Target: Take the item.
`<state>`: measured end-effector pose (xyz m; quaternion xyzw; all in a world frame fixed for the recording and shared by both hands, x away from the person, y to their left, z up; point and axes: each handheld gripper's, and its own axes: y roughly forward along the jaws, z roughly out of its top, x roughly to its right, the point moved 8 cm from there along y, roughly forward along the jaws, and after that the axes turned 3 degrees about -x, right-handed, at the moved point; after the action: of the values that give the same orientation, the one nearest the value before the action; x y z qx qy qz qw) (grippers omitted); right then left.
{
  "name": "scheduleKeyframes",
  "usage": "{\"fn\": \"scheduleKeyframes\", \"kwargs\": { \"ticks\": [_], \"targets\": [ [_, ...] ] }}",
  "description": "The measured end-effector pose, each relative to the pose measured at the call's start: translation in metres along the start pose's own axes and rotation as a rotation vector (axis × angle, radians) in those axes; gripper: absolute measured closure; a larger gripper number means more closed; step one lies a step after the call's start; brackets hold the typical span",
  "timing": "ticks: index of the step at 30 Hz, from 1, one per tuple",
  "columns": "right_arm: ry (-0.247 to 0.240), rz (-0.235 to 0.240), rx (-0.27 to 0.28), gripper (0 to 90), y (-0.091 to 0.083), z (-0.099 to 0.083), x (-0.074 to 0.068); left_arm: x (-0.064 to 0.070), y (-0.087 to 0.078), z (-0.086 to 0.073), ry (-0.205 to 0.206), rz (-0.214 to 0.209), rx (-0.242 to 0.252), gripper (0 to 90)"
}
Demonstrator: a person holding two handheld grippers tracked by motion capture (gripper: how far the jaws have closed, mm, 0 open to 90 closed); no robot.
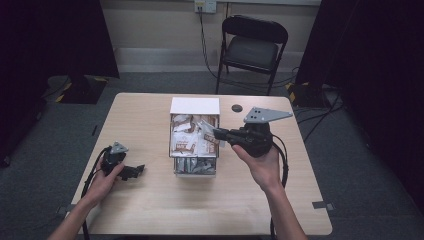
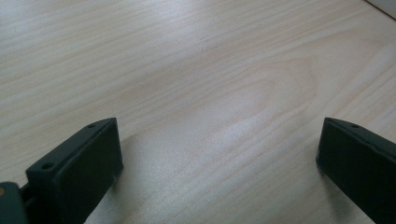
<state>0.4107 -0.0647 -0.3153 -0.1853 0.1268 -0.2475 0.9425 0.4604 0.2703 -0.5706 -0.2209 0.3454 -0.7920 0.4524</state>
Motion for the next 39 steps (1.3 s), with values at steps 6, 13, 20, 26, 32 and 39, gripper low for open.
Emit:
{"fn": "scheduleKeyframes", "kwargs": {
  "ticks": [6, 13, 20, 26, 32, 39],
  "targets": [
    [-0.002, -0.020, 0.000, 90.0, -0.008, 0.000, 0.002, 0.000, 0.000, 0.000, 0.001, -0.001, -0.002, 0.0],
    [-0.005, -0.049, 0.012, 90.0, -0.024, 0.002, 0.005, 0.000, 0.000, 0.000, -0.001, -0.002, 0.000, 0.0],
    [0.007, -0.069, 0.017, 90.0, -0.034, -0.003, 0.010, 0.000, 0.000, 0.000, -0.001, -0.002, 0.000, 0.0],
    [0.020, -0.080, 0.012, 90.0, -0.037, -0.010, 0.016, 0.000, 0.000, 0.000, -0.001, -0.002, 0.000, 0.0],
    [0.035, -0.093, 0.008, 90.0, -0.040, -0.016, 0.023, 0.000, 0.000, 0.000, -0.001, -0.002, 0.000, 0.0],
    [0.031, -0.107, 0.004, 90.0, -0.046, -0.021, 0.029, 0.000, 0.000, 0.000, -0.002, -0.001, 0.000, 0.0]
  ]
}}
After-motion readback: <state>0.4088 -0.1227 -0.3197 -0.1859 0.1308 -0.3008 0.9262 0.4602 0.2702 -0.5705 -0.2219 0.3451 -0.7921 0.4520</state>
